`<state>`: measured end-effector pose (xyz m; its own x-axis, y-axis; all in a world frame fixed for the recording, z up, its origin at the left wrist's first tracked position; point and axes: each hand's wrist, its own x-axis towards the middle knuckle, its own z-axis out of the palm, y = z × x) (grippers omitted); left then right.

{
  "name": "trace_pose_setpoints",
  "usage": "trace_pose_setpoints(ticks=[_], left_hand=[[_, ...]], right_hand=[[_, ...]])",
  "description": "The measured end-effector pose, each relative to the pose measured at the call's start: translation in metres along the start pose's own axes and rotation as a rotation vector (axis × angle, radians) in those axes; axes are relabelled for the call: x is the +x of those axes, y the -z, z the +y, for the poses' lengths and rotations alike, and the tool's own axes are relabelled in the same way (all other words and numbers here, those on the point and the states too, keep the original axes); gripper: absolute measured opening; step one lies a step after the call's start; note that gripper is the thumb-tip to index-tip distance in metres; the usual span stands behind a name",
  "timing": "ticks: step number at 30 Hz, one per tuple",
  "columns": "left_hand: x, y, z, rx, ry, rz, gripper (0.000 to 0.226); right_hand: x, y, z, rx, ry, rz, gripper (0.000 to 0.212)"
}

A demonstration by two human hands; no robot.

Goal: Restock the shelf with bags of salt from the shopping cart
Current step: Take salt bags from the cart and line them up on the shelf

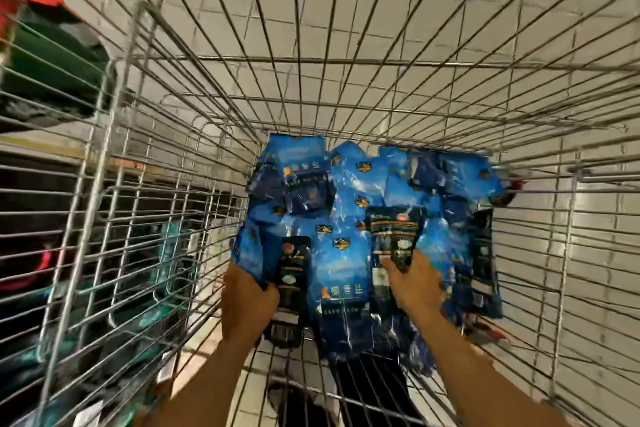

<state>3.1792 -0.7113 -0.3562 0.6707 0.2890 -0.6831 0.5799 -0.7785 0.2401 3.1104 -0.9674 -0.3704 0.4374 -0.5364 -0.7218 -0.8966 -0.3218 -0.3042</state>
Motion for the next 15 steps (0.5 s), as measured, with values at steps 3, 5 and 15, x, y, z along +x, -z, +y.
trace_pose_setpoints(ticks=[3,5,15], left_hand=[[-0.013,0.01,0.015,-0.127,0.009,-0.073,0.03],[-0.026,0.026,0.032,-0.246,0.027,-0.171,0.021],[-0.171,0.188,0.106,-1.046,0.153,-0.343,0.063]], right_hand=[[-0.018,0.014,-0.004,0.093,-0.025,-0.082,0.06],[-0.038,0.034,-0.012,0.183,-0.006,-0.125,0.051],[-0.215,0.159,-0.121,0.668,0.078,-0.45,0.117]])
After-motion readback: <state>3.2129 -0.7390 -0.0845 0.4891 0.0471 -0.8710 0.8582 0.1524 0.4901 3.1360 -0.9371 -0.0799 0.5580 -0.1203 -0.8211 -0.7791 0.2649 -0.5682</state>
